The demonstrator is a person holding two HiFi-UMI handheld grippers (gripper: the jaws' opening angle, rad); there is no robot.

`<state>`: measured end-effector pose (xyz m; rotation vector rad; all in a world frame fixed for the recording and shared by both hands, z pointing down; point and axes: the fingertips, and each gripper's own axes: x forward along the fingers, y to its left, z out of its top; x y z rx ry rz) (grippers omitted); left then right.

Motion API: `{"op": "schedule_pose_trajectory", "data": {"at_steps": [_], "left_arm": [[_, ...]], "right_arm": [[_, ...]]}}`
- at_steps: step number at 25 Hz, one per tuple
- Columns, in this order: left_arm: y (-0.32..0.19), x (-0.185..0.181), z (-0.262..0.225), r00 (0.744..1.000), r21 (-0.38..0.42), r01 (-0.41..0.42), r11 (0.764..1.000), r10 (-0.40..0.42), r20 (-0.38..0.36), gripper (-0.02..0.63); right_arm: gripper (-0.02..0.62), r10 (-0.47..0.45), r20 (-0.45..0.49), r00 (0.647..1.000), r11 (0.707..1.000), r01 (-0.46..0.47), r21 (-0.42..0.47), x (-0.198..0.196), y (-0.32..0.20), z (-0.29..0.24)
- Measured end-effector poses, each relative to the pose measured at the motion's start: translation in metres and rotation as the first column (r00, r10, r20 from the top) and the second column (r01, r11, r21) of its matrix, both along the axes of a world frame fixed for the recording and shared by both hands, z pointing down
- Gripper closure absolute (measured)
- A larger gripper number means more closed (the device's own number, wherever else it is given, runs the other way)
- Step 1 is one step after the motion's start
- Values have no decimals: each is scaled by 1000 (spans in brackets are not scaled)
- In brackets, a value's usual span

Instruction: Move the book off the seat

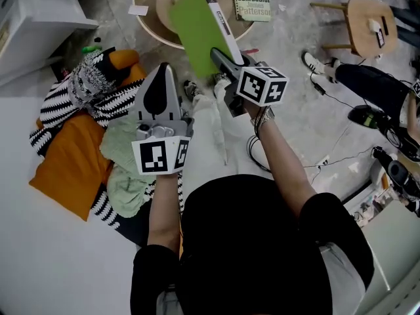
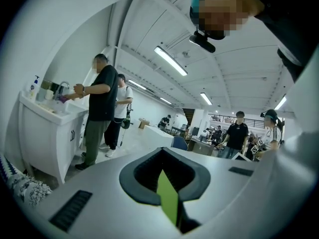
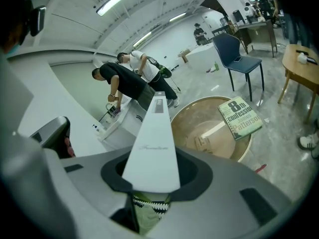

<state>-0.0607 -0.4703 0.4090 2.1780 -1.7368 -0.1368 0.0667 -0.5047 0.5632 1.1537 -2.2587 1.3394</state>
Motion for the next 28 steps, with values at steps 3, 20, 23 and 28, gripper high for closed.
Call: {"op": "schedule_pose_trajectory", "data": {"at_steps": [3,20,23,28], "left_arm": [[-1,5,26,1000,-19,-1,1000,1,-10,597],[-16,35,167,1000,-99,-1,995,2,6,597],[-20,46,179,1000,-108,3,994,-3,-2,597],[-26,60,195,1000,-123,-16,992,15,-7,597]], "right_arm": [[448,36,8,999,999,-36,-35,6,-4,34],[448,153,111,982,980,-136,-147,46,-22,196],[448,160,146,976,978,-136,-157,48,-31,213],[446,142,176,974,980,-114,-165,41,-39,232]]}}
